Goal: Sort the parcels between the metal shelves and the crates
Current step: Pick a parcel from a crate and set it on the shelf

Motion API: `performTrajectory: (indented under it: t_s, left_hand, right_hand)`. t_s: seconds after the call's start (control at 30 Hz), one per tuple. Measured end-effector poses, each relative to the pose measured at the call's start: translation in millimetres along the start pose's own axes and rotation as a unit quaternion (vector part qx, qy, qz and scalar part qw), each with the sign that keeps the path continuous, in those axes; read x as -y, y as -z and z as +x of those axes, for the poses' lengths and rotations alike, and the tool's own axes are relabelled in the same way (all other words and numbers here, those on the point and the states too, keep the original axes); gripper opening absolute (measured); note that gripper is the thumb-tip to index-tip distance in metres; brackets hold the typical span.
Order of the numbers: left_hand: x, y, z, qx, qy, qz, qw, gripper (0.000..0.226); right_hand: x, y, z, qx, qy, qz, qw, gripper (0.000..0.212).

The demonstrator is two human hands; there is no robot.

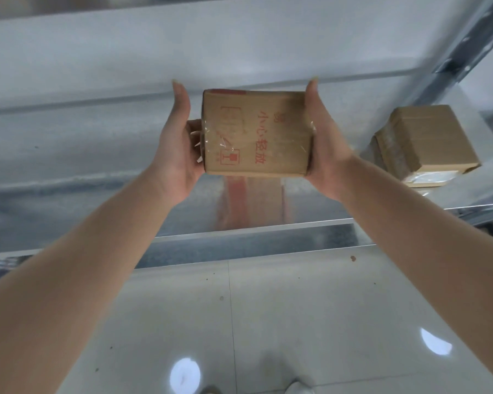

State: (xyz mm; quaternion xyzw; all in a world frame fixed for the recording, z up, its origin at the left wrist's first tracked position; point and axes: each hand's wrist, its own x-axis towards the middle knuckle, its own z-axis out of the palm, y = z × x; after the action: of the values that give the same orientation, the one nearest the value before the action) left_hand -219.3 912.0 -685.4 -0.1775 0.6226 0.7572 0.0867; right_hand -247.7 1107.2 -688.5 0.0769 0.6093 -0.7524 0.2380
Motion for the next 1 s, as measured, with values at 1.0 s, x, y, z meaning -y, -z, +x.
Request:
performTrajectory:
  t_s: [1.0]
  left_hand:
    - [33, 0, -8, -0.029, -0.006, 0.096, 0.995, 0.086]
  right_hand:
    - [-38, -6, -6, -0.064, -0.045, -0.037, 0.996, 0.086]
